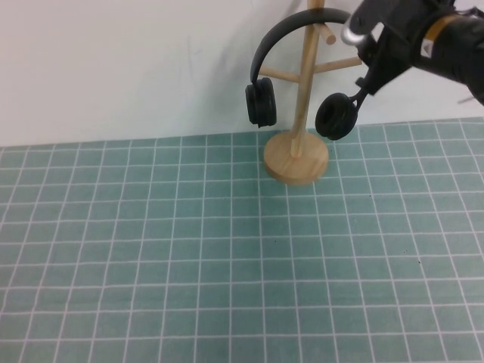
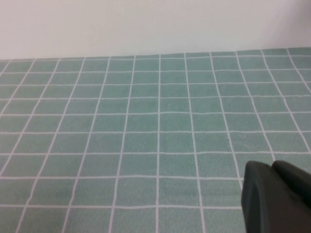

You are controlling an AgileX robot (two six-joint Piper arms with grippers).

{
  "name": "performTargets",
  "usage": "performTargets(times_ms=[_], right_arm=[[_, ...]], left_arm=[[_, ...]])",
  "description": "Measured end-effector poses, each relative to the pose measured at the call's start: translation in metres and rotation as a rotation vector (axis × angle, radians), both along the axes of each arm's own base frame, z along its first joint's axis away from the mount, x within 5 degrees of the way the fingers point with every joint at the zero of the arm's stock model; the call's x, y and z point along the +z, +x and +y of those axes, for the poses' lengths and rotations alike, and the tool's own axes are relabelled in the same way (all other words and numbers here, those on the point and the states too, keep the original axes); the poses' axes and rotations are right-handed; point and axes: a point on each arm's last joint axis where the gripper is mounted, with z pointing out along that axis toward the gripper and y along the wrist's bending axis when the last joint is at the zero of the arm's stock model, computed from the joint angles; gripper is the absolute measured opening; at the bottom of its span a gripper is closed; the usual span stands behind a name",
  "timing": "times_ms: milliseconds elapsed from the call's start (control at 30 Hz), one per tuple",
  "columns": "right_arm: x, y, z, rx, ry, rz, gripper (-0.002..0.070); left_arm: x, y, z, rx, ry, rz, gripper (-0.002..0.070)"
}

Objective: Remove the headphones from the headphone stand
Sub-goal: Pick up the headphones from the headphone stand

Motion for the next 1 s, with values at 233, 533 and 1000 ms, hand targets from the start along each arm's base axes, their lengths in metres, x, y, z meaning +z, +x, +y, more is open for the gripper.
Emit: performTargets(times_ms=[233, 533, 1000], right_arm=[[-0.007, 0.025, 0.006, -0.002, -0.022, -0.013, 0.0427], [-0.015, 0.052, 0.008, -0.012, -0.019, -0.029, 0.0424], [-0.011, 0.047, 0.01, -0.021, -0.025, -0.005, -0.001]], left_arm=[[0.0, 0.0, 0.0, 0.0, 0.0, 0.0, -0.0004], [0.0, 0.0, 0.0, 0.0, 0.0, 0.0, -0.0004], [0.0, 0.0, 0.0, 0.0, 0.0, 0.0, -0.0004]])
